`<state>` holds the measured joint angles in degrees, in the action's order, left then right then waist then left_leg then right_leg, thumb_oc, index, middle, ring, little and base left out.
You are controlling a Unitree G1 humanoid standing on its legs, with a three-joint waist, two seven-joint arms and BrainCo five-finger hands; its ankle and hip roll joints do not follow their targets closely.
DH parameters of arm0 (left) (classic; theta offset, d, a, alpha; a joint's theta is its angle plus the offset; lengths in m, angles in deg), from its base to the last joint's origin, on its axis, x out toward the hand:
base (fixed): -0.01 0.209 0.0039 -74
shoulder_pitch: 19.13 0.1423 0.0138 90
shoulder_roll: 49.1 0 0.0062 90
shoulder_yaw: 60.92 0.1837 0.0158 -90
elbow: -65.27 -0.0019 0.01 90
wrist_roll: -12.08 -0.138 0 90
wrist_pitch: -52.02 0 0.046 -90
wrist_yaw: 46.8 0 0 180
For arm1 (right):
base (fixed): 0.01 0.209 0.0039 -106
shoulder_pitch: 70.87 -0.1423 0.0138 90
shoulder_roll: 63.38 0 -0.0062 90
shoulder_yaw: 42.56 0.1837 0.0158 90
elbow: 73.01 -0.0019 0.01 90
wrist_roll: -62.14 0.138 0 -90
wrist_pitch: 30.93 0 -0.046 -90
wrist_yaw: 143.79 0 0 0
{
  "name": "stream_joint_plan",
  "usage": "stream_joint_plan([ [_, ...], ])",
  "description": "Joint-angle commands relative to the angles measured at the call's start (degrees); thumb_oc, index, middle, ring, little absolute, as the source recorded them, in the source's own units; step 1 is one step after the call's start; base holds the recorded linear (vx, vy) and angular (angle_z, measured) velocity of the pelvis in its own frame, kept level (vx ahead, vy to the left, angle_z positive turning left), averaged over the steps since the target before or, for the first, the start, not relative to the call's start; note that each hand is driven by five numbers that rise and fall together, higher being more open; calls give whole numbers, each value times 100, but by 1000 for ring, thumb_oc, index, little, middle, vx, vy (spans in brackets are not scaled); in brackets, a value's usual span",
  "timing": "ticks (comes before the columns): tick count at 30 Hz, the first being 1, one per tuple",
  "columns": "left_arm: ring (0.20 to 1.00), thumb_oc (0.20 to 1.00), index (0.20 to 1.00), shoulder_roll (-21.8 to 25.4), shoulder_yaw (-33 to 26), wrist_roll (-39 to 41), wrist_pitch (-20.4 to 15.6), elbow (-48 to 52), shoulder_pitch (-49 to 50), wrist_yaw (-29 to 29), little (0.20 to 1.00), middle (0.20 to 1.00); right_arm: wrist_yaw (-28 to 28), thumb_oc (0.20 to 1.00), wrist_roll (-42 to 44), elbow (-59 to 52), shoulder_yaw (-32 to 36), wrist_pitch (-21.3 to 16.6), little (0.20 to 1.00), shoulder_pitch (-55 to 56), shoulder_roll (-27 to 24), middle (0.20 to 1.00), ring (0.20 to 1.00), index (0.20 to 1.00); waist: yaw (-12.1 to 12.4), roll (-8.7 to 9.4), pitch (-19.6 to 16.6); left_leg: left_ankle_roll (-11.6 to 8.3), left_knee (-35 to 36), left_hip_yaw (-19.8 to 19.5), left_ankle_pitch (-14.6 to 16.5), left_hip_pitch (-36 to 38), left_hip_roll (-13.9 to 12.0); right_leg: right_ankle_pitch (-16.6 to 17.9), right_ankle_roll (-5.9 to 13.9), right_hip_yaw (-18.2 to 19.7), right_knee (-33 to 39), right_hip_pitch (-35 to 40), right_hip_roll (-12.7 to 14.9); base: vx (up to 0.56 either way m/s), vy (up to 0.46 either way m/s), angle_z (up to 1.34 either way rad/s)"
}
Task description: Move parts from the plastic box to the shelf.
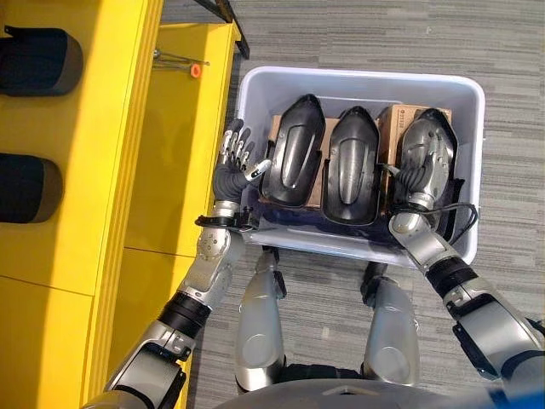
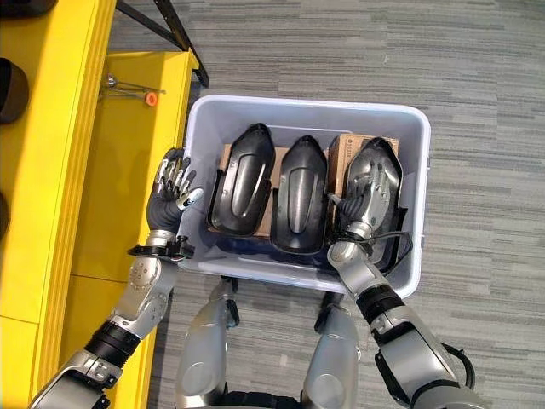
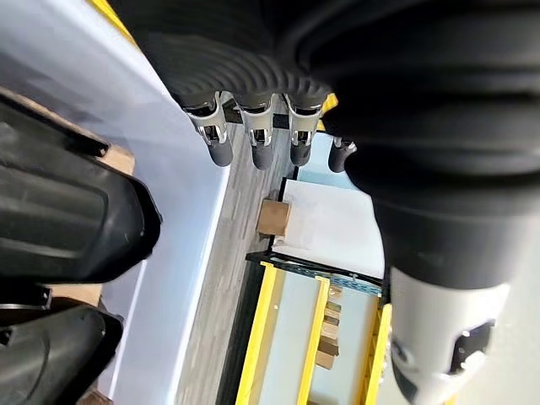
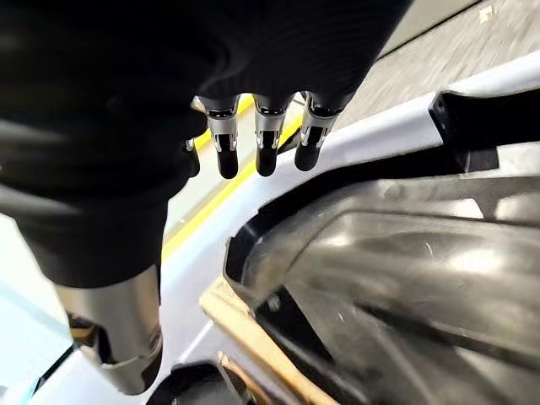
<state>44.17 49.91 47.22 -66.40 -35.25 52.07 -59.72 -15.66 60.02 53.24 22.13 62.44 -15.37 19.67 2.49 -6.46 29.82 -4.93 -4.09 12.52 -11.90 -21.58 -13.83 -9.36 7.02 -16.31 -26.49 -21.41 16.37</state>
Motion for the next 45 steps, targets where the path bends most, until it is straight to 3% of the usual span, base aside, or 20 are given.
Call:
stream_joint_plan([
  [1,1000,1000,1000,-56,-8,-24,-418,227,-202,71,1000,1000,395,1000,714,-21,34,-100,1000,-137,171,1000,1000,1000,-5,52,-2,-63,-114,-127,742,-79,159,-176,-507,-54,-66,-333,-488,0,0,0],
  [3,1000,1000,1000,-44,10,12,-382,168,-239,117,1000,1000,621,1000,1059,165,38,-131,1000,-185,257,1000,1000,1000,-1,91,-2,-100,-156,-162,851,-60,212,-324,-460,-23,-199,-337,-414,67,-43,5],
  [9,1000,1000,1000,-24,26,-1,-240,144,-357,193,1000,1000,1109,1000,1704,624,145,-68,1000,-692,355,1000,1000,1000,131,39,-2,-77,-217,-198,848,-236,274,-299,-448,-76,-365,-566,-312,10,-23,5],
  [12,1000,1000,1000,3,14,44,-185,237,-390,166,1000,1000,869,1000,2227,812,240,-3,1000,-843,431,1000,1000,1000,183,0,-2,-54,-232,-212,849,-298,319,-334,-465,-65,-483,-651,-296,21,9,4],
  [13,1000,1000,1000,12,8,303,-86,275,-386,228,1000,1000,886,1000,2900,1027,422,133,1000,-917,425,1000,1000,1000,209,-21,-2,-45,-276,-245,859,-378,343,-370,-476,-51,-600,-743,-288,27,13,6],
  [16,1000,1000,1000,-67,3,841,38,266,-366,334,1000,1000,1078,1000,3257,1197,516,119,1000,-911,454,1000,1000,1000,217,-34,-2,-40,-310,-262,865,-424,361,-386,-491,-31,-668,-802,-290,23,7,2],
  [18,1000,1000,1000,-112,18,633,-21,271,-336,263,1000,1000,1357,1000,3445,1296,565,38,1000,-937,536,1000,1000,1000,240,-39,-2,-15,-367,-276,894,-502,392,-402,-495,-35,-739,-884,-283,49,10,3],
  [19,1000,1000,1000,-111,26,581,42,340,-336,315,1000,1000,1652,1000,3397,1379,577,-47,1000,-1091,520,1000,1000,1000,289,-71,-2,22,-421,-279,911,-604,441,-413,-499,-44,-832,-1003,-232,33,27,3],
  [25,1000,1000,1000,-93,237,381,133,445,-394,527,1000,1000,1803,1000,3212,1500,579,3,1000,-1481,387,1000,1000,1000,358,-190,-2,75,-623,-335,954,-770,583,-485,-544,-41,-1104,-1159,-145,28,32,2],
  [32,1000,1000,1000,-25,219,410,246,477,-357,84,1000,1000,1999,1000,3066,1257,405,80,1000,-1511,453,1000,1000,1000,368,-178,-2,85,-676,-326,964,-801,609,-503,-569,-40,-1148,-1198,-184,32,-15,0],
  [37,1000,1000,1000,6,180,203,165,661,-245,309,1000,1000,1099,1000,2577,1056,383,-17,1000,-1378,487,1000,1000,1000,375,-154,-2,108,-735,-331,998,-816,600,-508,-582,-41,-1185,-1215,-210,31,-39,1],
  [39,1000,1000,1000,33,232,160,151,752,-218,268,1000,1000,1227,1000,2146,1003,418,-141,1000,-1344,422,1000,1000,1000,349,-171,-2,104,-753,-337,1004,-814,597,-526,-597,-26,-1189,-1200,-244,35,4,1],
  [45,1000,1000,1000,-25,298,360,64,871,-136,173,1000,1000,880,1000,1636,527,215,-195,1000,-1208,437,1000,1000,1000,273,-194,-2,97,-758,-268,1000,-791,572,-544,-613,14,-1183,-1214,-277,5,3,0],
])
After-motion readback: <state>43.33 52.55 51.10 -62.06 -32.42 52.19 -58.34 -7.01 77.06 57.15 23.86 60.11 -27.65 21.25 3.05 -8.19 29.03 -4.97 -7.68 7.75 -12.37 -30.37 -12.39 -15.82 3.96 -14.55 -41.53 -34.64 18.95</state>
